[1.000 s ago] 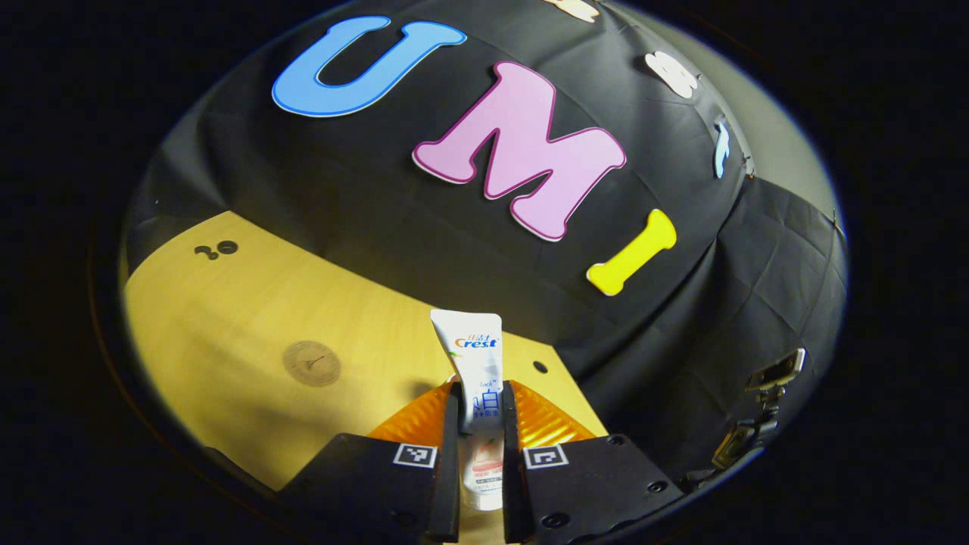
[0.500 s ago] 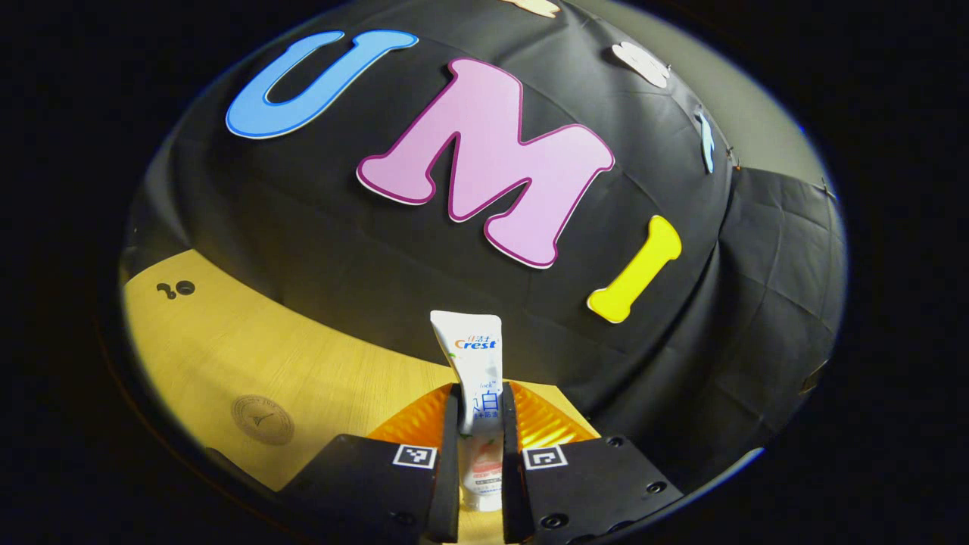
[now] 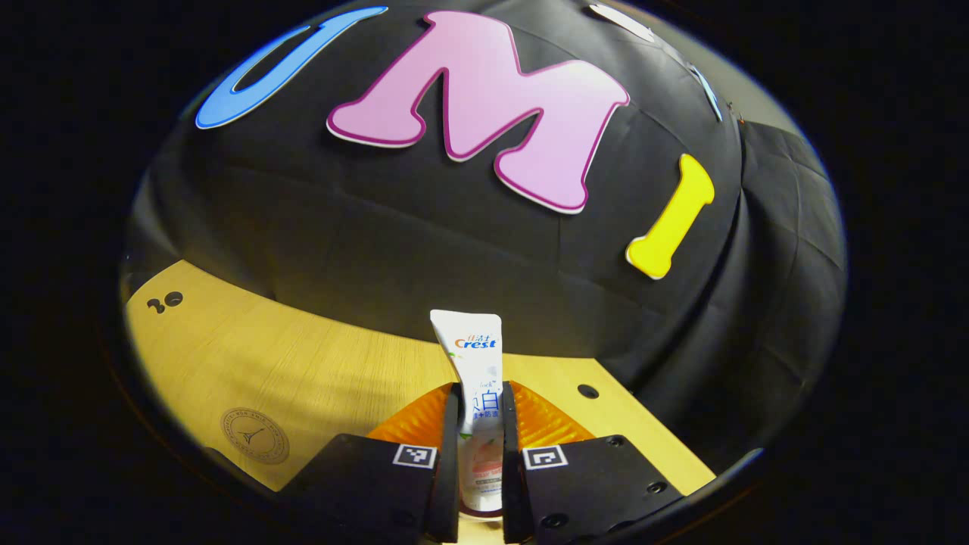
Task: Put the toothbrush and toothpaste on the desktop into the cup, then pick up the cup and place it on the coaster on the desktop.
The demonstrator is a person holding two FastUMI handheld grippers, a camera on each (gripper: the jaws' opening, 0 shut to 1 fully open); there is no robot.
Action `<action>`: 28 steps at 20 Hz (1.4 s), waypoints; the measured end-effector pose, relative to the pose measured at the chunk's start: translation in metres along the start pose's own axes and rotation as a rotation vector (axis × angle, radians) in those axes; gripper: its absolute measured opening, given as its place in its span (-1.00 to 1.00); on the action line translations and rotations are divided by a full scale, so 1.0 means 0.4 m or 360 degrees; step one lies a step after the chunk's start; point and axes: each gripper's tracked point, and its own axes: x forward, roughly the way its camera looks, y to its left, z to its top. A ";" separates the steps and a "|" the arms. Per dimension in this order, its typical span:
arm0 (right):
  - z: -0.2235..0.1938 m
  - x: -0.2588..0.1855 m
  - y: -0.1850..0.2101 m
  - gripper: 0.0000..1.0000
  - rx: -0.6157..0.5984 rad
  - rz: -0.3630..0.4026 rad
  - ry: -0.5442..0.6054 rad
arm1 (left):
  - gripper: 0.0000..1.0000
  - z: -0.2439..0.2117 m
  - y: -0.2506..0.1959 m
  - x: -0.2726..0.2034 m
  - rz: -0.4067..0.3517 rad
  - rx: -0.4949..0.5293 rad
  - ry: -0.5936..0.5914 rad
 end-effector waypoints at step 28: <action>0.323 0.170 0.075 -0.87 0.0384 0.0179 -0.0332 | 0.28 -0.027 0.006 -0.254 -0.0008 -0.0147 0.0044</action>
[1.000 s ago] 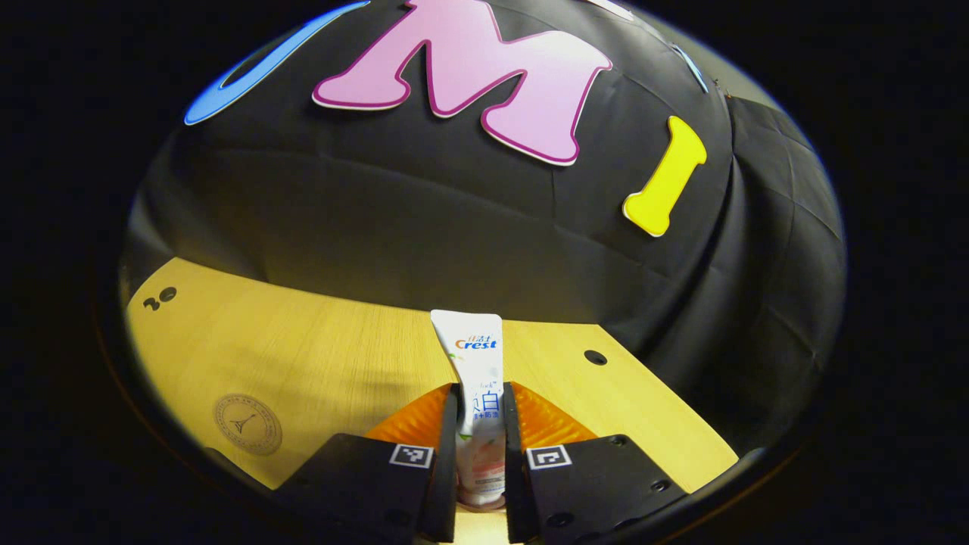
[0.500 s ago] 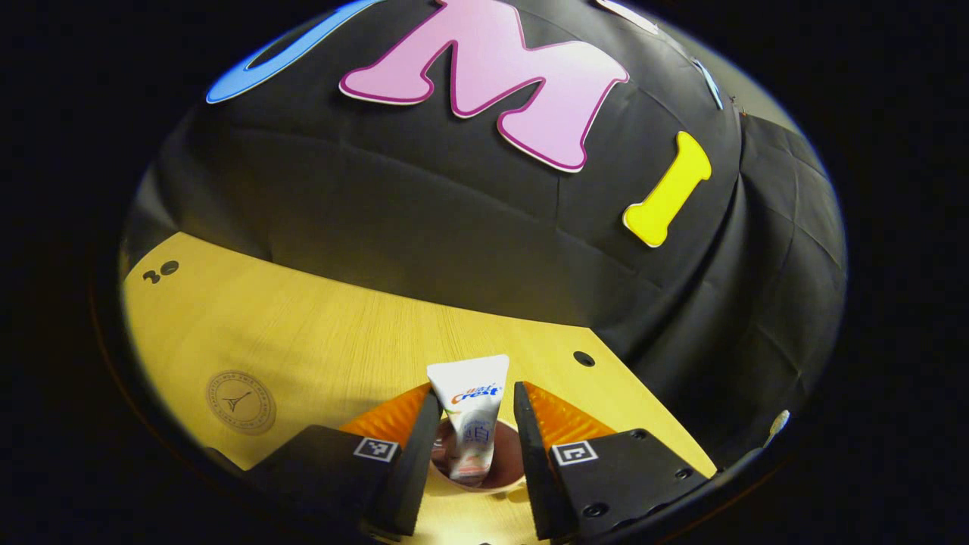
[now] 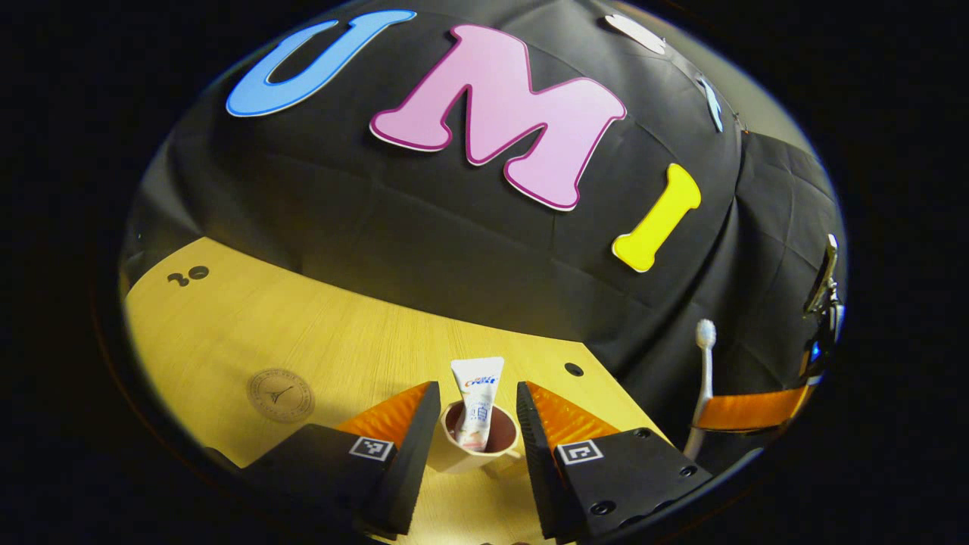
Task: Put the toothbrush and toothpaste on the desktop into the cup, then pick up the cup and place it on the coaster on the desktop.
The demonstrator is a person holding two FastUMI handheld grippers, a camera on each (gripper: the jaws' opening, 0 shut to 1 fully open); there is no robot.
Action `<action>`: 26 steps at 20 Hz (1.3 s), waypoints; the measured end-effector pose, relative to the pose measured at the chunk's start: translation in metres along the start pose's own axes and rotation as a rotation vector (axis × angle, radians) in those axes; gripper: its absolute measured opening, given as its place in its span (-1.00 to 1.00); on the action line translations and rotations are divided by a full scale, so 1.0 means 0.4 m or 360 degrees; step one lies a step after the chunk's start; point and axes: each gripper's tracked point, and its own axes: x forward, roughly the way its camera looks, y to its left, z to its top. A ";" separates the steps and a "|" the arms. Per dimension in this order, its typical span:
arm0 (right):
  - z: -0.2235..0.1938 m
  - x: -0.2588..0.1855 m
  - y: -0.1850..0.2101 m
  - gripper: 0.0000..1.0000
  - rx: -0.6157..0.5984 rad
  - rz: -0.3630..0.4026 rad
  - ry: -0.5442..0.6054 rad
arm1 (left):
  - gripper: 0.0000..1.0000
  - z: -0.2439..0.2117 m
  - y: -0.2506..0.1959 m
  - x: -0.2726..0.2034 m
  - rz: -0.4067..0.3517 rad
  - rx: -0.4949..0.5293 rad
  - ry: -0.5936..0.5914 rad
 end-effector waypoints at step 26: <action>-0.054 0.430 -0.052 -0.87 -0.0027 -0.0090 -0.0076 | 0.28 -0.031 0.077 -0.440 0.0212 -0.0094 0.0049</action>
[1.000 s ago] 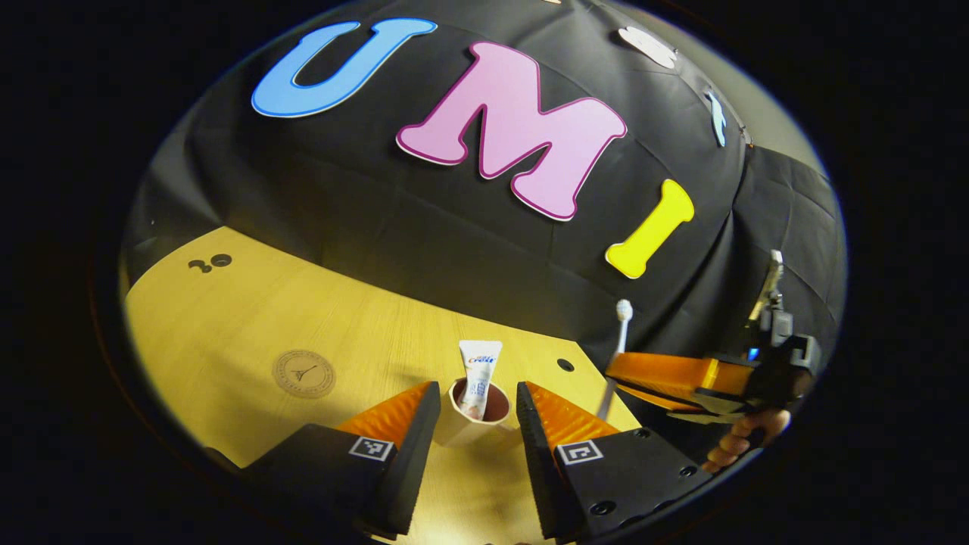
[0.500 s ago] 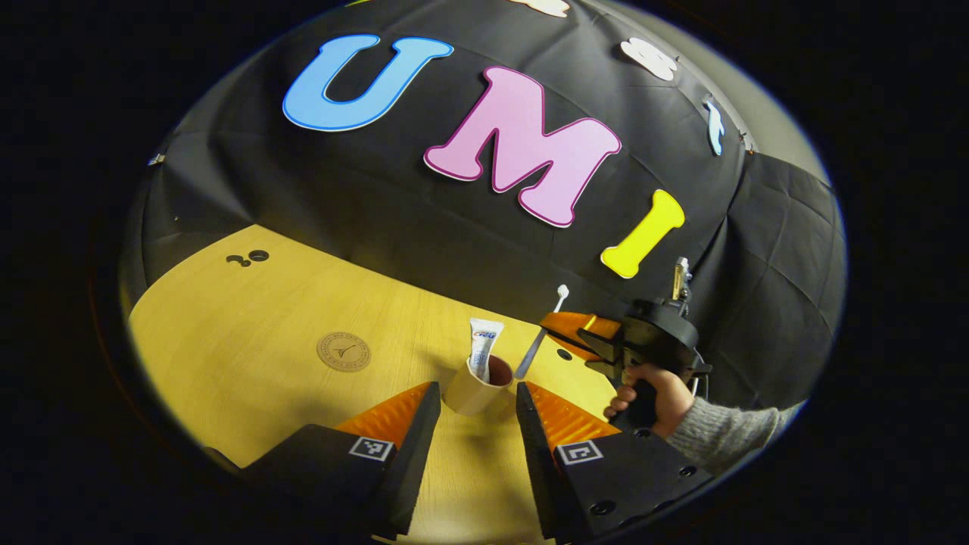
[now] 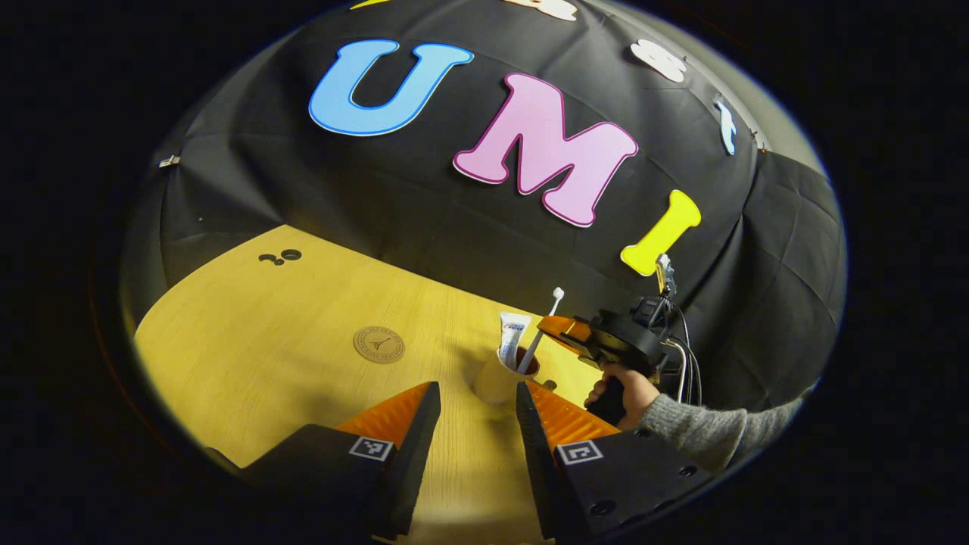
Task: Put the toothbrush and toothpaste on the desktop into the cup, then pick up the cup and place it on the coaster on the desktop.
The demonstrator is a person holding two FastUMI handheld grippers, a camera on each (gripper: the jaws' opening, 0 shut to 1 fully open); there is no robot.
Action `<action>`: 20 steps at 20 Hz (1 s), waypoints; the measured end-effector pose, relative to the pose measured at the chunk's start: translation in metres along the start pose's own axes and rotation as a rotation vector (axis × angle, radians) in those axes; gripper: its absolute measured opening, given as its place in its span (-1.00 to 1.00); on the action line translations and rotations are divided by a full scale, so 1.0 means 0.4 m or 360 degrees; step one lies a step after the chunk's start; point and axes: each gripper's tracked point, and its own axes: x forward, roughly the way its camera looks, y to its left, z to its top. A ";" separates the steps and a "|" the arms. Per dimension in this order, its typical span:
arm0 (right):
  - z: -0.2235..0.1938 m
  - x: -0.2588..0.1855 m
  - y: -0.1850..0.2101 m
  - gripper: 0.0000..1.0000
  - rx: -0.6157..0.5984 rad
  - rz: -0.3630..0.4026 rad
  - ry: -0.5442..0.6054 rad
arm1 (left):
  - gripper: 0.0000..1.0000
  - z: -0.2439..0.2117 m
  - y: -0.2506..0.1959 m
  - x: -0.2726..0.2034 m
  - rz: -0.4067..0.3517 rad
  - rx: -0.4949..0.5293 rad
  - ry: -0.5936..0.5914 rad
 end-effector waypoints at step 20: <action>-0.120 -0.090 -0.021 -0.29 -0.0353 0.0095 0.0190 | 0.28 -0.021 0.000 0.023 -0.0060 -0.0027 0.0036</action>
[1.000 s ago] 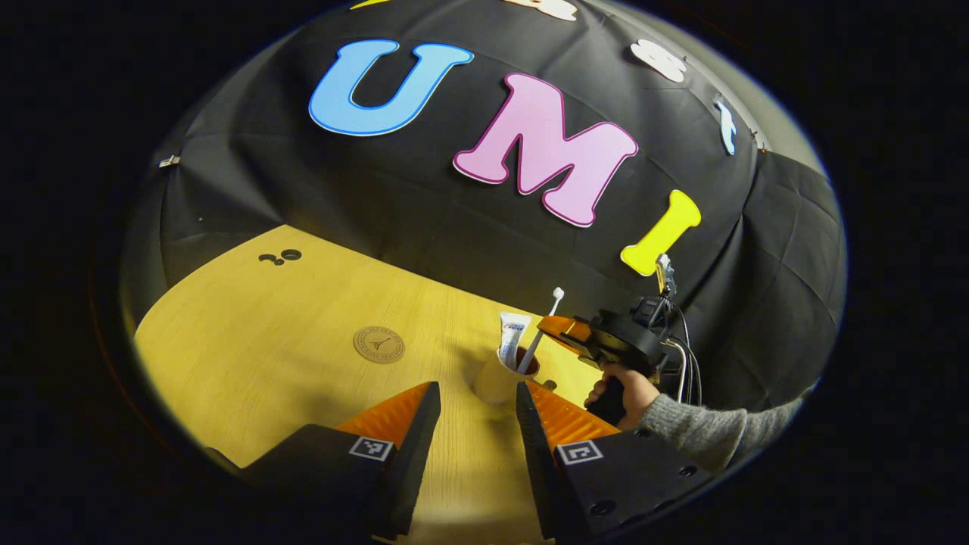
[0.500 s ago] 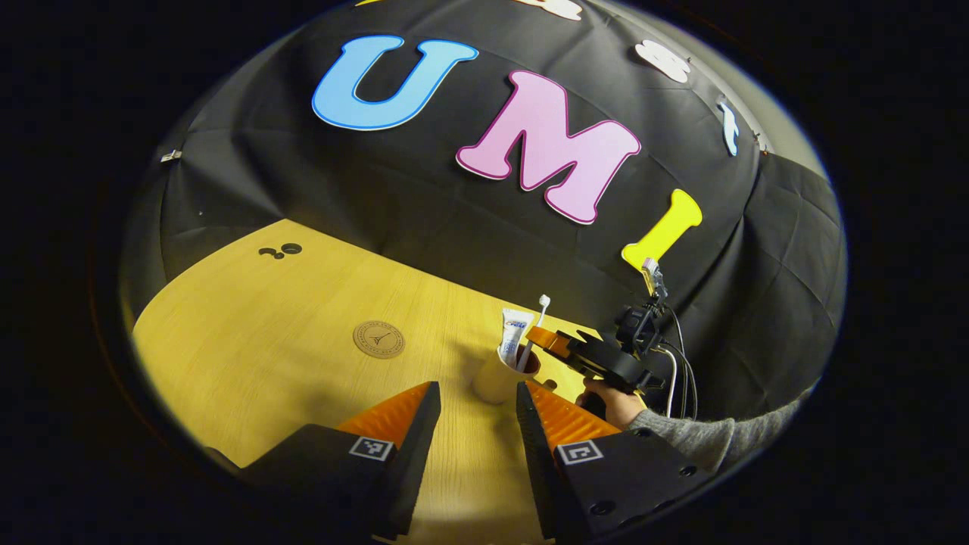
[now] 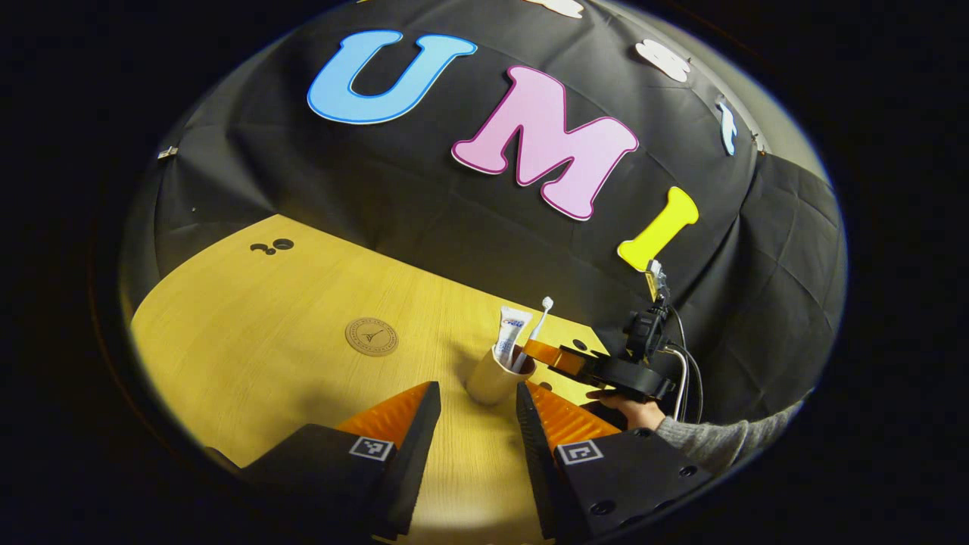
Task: Put the toothbrush and toothpaste on the desktop into the cup, then pick up the cup and place it on the coaster on the desktop.
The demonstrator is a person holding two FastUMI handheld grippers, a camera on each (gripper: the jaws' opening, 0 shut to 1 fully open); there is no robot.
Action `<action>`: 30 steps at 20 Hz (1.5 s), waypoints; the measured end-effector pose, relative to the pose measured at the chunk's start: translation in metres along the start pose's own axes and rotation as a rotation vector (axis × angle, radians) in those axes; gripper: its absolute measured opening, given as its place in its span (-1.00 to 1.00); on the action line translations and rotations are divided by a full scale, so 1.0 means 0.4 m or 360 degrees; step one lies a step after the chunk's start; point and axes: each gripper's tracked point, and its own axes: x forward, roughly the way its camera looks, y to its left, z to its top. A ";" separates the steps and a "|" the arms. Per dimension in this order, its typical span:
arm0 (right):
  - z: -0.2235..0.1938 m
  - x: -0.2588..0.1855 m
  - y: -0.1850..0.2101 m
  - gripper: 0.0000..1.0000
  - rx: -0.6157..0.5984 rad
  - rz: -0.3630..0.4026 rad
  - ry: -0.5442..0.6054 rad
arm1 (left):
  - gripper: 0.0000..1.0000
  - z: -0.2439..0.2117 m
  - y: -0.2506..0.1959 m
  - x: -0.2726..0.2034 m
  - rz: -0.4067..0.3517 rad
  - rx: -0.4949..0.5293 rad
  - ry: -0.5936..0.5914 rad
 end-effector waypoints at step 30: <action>-0.221 -0.075 -0.053 0.34 -0.0772 -0.0029 0.1161 | 0.28 -0.057 0.077 -0.022 0.0088 -0.0082 -0.0006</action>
